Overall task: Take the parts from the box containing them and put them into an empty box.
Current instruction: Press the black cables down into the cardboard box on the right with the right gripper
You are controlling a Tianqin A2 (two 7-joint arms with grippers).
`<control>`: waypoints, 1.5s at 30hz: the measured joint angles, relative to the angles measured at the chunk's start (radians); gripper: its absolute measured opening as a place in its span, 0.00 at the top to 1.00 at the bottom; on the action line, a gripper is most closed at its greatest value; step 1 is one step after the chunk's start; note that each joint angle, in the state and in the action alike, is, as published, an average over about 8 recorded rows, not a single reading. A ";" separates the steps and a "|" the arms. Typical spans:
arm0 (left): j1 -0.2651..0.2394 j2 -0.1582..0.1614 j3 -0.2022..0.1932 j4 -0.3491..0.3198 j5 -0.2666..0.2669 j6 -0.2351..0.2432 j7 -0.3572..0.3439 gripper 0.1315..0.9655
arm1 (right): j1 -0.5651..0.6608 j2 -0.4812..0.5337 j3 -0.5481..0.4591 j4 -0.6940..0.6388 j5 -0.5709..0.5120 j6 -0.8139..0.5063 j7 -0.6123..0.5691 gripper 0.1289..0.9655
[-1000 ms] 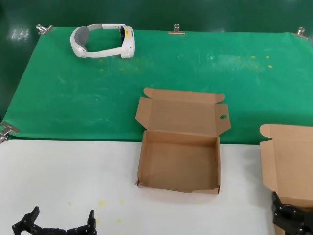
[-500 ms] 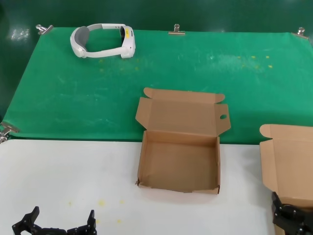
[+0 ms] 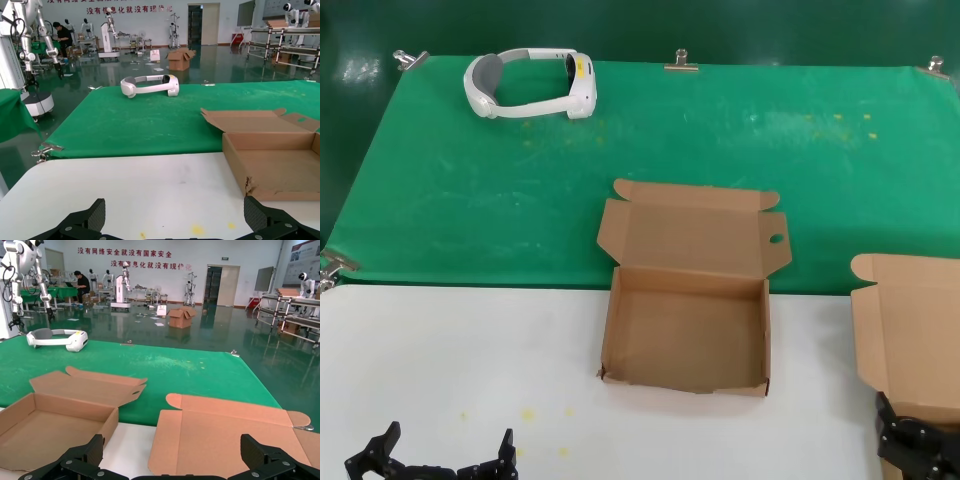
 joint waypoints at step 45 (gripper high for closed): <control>0.000 0.000 0.000 0.000 0.000 0.000 0.000 0.00 | 0.000 0.000 0.000 0.000 0.000 0.000 0.000 0.00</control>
